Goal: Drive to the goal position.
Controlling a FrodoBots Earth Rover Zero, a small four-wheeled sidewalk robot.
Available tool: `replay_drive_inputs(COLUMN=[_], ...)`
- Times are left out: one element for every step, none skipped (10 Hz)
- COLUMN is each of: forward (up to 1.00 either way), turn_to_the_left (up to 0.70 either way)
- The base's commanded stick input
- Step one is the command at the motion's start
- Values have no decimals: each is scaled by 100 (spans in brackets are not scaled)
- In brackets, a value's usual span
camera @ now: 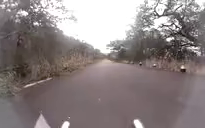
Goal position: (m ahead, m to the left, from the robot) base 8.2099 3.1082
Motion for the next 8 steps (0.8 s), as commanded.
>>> replay_drive_inputs(forward=[50,50,50,50,50,50,50,50], turn_to_the_left=[0,0,0,0,0,0,0,0])
